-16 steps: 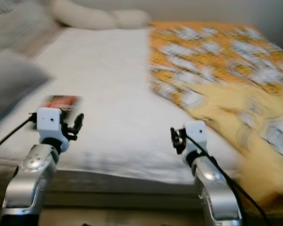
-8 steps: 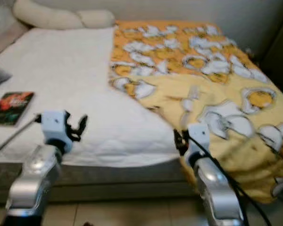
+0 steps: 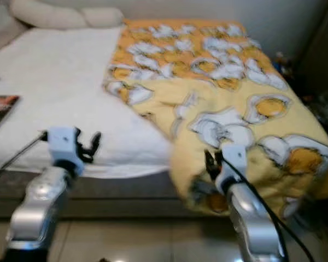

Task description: Clean up the room

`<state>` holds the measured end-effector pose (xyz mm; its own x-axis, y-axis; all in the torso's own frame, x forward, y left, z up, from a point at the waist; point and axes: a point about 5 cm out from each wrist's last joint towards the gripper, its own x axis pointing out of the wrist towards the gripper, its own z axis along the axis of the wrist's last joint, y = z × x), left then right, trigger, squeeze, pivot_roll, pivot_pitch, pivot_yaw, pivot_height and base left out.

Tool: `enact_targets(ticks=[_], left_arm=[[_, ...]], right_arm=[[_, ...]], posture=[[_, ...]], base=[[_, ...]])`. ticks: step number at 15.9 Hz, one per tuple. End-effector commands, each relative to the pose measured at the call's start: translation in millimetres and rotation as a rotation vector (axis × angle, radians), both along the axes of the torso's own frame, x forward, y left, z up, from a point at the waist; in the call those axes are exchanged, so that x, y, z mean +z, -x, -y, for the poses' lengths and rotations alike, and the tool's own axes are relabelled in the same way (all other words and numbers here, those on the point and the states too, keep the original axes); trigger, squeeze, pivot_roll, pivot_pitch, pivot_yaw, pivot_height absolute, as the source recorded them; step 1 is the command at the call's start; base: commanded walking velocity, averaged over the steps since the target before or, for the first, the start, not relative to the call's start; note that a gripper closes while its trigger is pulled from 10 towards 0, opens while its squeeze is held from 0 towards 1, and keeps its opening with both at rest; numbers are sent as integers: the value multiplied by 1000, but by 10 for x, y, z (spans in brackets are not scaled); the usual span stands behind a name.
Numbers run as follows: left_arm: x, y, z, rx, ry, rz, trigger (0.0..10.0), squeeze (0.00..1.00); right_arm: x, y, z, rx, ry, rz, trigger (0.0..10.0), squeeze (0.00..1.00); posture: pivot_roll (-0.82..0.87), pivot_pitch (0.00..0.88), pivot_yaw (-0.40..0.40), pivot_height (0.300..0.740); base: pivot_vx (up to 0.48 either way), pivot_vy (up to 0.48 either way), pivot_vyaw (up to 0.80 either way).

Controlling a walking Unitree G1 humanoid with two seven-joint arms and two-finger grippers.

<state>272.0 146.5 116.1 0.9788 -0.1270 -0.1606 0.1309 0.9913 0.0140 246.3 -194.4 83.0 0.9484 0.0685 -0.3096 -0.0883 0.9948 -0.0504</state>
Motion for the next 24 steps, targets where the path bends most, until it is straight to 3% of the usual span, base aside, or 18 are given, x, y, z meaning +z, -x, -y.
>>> enact_targets(ticks=[1,3,9,19,21,24], left_arm=[[49,-19,-24,1,-14,15,10000,0],[45,-19,-25,3,-16,15,10000,0],[105,-13,-29,-19,29,53,10000,0],[67,87,-76,-6,44,36,10000,0],[66,98,-80,-6,42,35,10000,0],[71,103,-76,-16,33,32,10000,0]], right_arm=[[52,-25,-21,3,-9,24,10000,0],[55,-21,-23,3,-9,25,10000,0],[68,-19,-27,8,-4,28,10000,0],[86,-93,-93,60,36,38,10000,0],[69,-93,-88,30,-8,35,10000,0],[61,-105,-77,17,7,35,10000,0]], posture=[[-47,0,48,740],[-48,0,48,740],[-45,5,41,740],[-26,7,17,740],[-21,6,16,740],[-16,6,19,740]], base=[[0,-480,0],[0,-480,0],[0,0,0],[322,0,56],[343,0,0],[319,0,0]])
